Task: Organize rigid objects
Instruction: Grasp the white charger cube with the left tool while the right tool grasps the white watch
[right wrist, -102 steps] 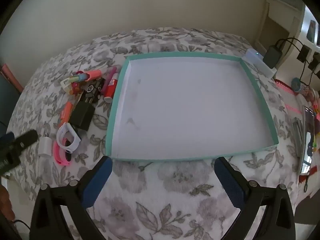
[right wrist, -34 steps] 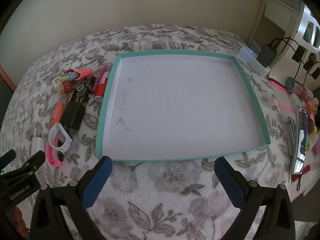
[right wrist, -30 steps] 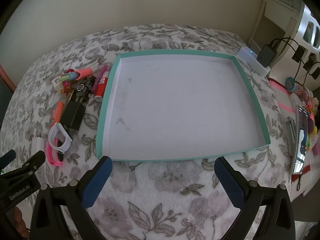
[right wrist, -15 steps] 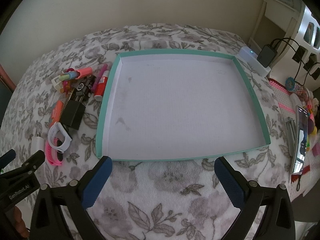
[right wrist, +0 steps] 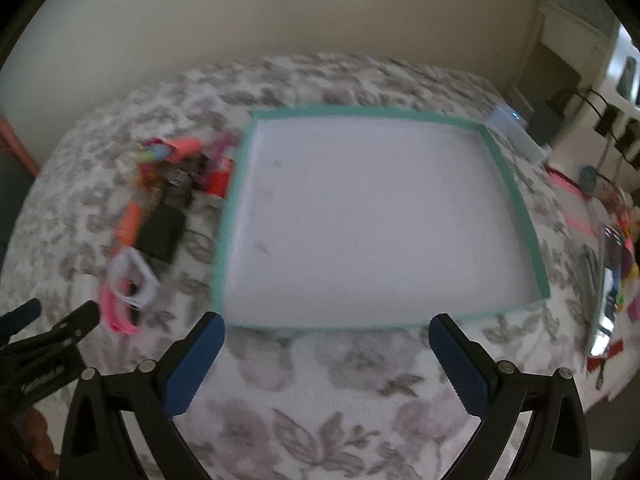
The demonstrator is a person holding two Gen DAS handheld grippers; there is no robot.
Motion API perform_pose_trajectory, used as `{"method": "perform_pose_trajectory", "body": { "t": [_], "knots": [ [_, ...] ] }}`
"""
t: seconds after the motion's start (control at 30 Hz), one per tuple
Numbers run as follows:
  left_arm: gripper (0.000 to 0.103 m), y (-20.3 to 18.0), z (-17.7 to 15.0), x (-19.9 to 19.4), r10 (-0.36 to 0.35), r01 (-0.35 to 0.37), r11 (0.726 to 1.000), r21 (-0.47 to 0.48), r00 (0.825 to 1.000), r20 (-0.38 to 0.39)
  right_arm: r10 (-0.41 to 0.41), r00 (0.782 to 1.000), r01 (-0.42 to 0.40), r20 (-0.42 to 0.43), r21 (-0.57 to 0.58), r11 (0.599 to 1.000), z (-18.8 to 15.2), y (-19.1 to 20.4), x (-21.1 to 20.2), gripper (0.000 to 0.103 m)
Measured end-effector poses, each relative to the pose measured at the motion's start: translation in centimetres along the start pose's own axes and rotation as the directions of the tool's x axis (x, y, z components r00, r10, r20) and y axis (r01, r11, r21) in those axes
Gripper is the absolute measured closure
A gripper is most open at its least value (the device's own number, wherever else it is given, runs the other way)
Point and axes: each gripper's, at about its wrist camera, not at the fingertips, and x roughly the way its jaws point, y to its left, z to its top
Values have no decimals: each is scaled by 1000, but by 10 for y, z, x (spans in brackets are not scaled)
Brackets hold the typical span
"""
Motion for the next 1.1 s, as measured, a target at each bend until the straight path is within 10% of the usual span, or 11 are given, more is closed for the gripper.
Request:
{"method": "perform_pose_trajectory", "body": {
  "t": [0.33, 1.1],
  "knots": [
    [0, 25, -3, 36, 9, -11, 1000, -24, 996, -90, 204, 979, -202, 2, -110, 973, 15, 68, 5, 0],
    [23, 61, 8, 104, -91, 83, 994, -68, 986, -137, 283, 943, -304, -174, -109, 946, 30, 133, 80, 16]
  ]
}}
